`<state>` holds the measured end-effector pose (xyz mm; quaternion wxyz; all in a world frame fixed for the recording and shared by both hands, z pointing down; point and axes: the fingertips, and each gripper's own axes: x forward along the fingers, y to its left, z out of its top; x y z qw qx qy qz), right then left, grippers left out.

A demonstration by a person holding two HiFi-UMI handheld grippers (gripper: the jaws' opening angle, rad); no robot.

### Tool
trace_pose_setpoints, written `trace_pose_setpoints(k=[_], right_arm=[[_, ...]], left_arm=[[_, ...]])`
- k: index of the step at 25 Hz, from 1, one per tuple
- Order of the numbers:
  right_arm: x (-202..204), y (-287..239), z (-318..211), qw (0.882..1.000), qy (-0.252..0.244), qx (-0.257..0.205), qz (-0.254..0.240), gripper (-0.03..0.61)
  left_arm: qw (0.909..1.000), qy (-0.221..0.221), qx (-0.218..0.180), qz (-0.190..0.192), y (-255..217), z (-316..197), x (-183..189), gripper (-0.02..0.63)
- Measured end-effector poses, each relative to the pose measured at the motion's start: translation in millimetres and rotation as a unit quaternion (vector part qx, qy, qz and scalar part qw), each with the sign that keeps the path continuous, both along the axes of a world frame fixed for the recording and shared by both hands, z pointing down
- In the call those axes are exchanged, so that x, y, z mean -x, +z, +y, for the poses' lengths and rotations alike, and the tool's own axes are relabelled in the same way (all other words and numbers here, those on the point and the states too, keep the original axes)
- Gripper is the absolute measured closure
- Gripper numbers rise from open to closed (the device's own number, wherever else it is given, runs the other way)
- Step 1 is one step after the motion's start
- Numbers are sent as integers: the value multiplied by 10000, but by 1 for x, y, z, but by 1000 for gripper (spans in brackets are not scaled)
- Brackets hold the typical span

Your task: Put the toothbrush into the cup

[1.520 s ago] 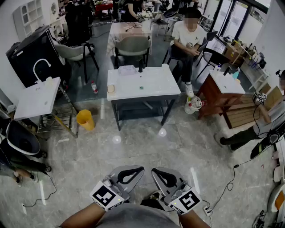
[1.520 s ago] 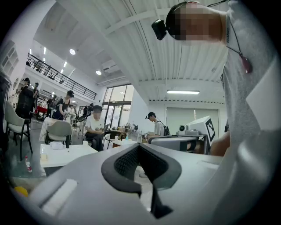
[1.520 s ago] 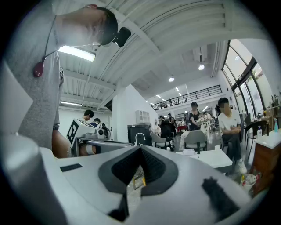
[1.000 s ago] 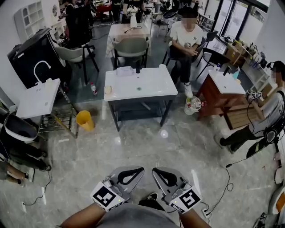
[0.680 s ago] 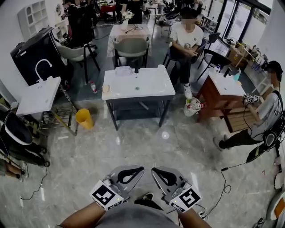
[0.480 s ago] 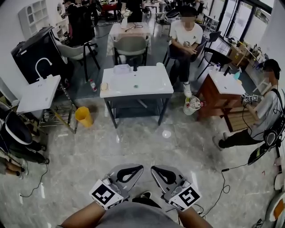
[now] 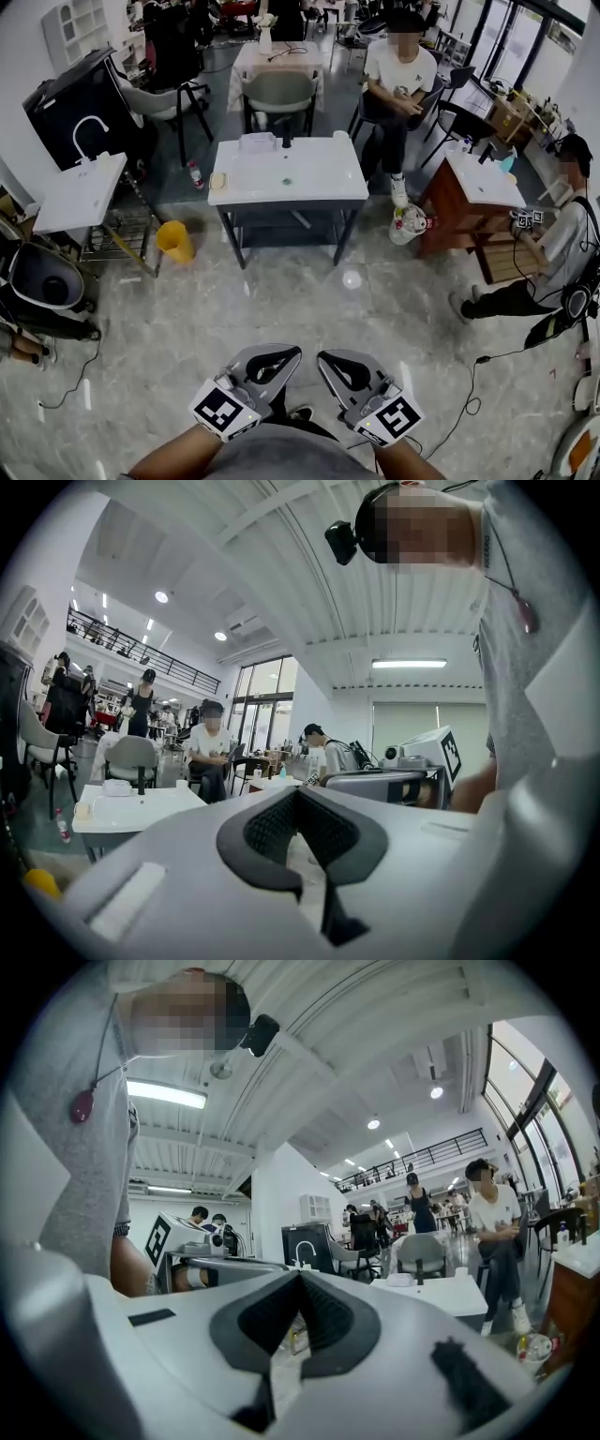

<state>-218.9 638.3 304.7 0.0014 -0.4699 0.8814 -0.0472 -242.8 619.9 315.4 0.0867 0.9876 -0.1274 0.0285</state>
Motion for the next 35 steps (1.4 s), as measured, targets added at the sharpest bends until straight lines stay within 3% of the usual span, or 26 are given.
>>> trace_pose_setpoints(k=[18, 28, 32, 35], right_arm=[[-22, 2, -195, 9999, 77, 118, 48, 566], [-46, 15, -267, 9995, 265, 189, -29, 566], [-68, 21, -293, 9994, 267, 213, -36, 566], [-87, 21, -315, 9997, 169, 168, -28, 566]], left_arm=[[9996, 218, -88, 132, -6, -191, -30, 606], [9998, 221, -2, 13, 10, -266, -40, 606], [9996, 175, -199, -2, 25, -293, -54, 606], [10000, 76, -60, -2, 24, -315, -73, 606]])
